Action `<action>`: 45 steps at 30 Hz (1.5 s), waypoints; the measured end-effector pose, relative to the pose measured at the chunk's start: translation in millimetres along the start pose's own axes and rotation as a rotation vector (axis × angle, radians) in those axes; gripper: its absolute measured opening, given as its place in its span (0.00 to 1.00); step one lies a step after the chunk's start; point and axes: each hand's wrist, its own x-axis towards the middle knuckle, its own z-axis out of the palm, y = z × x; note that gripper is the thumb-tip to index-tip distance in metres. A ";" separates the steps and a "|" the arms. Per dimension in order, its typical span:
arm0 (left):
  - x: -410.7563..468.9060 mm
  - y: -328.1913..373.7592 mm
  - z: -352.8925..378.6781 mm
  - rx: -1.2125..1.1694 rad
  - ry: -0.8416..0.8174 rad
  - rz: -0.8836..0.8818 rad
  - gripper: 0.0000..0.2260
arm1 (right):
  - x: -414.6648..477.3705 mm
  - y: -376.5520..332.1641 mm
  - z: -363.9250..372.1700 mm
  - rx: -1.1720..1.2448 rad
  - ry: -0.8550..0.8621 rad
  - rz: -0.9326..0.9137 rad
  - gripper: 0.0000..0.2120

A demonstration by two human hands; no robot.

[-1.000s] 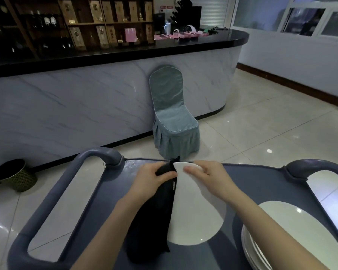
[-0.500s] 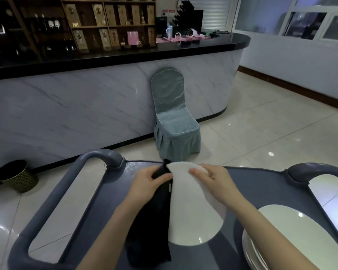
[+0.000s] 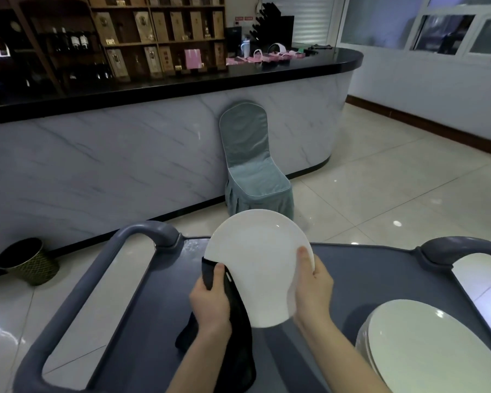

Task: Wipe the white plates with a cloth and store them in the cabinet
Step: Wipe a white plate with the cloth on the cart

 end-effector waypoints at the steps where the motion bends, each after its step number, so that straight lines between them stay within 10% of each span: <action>1: 2.9 0.9 -2.2 0.009 -0.008 0.013 0.17 | 3.1 -1.9 -3.8 -0.047 -0.067 -0.006 0.13; 7: 21.4 37.0 -12.3 0.286 -0.292 0.468 0.11 | 52.0 -47.0 -26.5 -0.582 -0.538 -0.355 0.03; 11: 21.5 51.7 6.8 0.530 -0.568 0.744 0.05 | 58.8 -54.5 -12.5 -0.929 -0.826 -0.417 0.17; 16: 23.3 39.5 4.4 0.346 -0.459 0.535 0.08 | 50.5 -43.3 -21.6 -0.734 -0.609 -0.418 0.21; 22: -1.2 -0.6 12.8 0.012 -0.069 -0.005 0.16 | 26.0 -10.1 -18.5 0.020 -0.024 0.082 0.12; 28: 15.0 11.8 2.6 0.075 -0.139 0.155 0.16 | 45.3 -22.8 -36.9 -0.265 -0.271 -0.120 0.10; 35: 21.0 50.7 10.5 0.503 -0.589 0.639 0.09 | 60.9 -50.6 -21.6 -0.910 -0.778 -0.489 0.15; 39: 19.0 45.1 9.9 0.411 -0.584 0.572 0.08 | 54.7 -40.7 -22.8 -0.763 -0.685 -0.513 0.20; 45: 8.7 7.8 2.9 0.125 -0.119 0.141 0.17 | 32.9 -22.2 -22.8 -0.344 -0.206 -0.248 0.19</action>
